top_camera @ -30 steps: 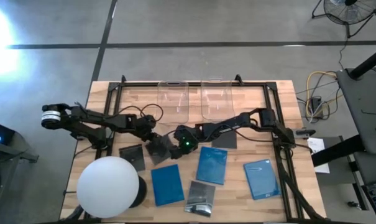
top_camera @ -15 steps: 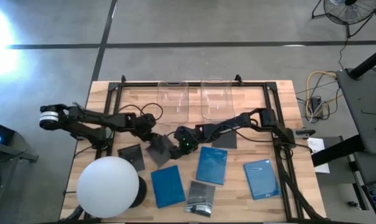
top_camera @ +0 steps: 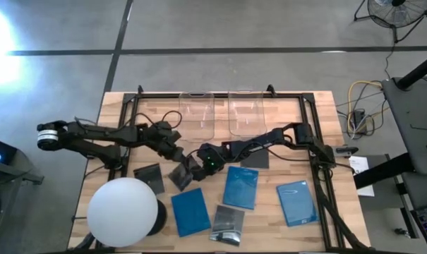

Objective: Pick & place jewel cases by type
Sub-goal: Put the black cd case into the left transparent bin, then stack the black CD case into the left transparent bin

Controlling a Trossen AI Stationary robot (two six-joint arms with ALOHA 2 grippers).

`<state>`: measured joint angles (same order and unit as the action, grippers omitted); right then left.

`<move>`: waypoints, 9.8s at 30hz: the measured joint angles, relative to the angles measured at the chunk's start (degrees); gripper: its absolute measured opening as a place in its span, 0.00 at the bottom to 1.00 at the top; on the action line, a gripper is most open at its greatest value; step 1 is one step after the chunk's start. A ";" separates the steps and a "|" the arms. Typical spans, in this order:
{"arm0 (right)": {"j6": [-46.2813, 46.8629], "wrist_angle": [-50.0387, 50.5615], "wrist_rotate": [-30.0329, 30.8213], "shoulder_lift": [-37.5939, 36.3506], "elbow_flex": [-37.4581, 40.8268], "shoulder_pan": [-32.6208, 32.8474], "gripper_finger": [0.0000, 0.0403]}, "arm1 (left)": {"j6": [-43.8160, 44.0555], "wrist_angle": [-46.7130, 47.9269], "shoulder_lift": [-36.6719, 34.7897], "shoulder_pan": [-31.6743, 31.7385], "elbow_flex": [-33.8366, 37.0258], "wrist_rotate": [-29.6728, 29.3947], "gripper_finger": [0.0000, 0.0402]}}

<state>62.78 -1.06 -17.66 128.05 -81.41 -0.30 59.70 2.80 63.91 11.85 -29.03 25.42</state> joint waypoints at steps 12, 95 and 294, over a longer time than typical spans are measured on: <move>-0.39 -0.01 0.73 0.00 0.00 0.00 0.56 | -1.92 4.86 0.23 0.05 0.04 -1.04 0.30; -16.12 34.18 19.42 -31.89 2.69 -8.69 0.56 | -0.81 11.94 11.10 27.33 -24.57 -21.53 0.00; 21.29 7.70 10.12 -8.72 4.66 6.09 0.56 | -19.21 38.34 -2.77 4.05 0.96 -19.37 0.26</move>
<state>84.07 6.64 -7.54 119.33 -76.75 5.79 40.49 41.14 61.14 15.90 -28.06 6.05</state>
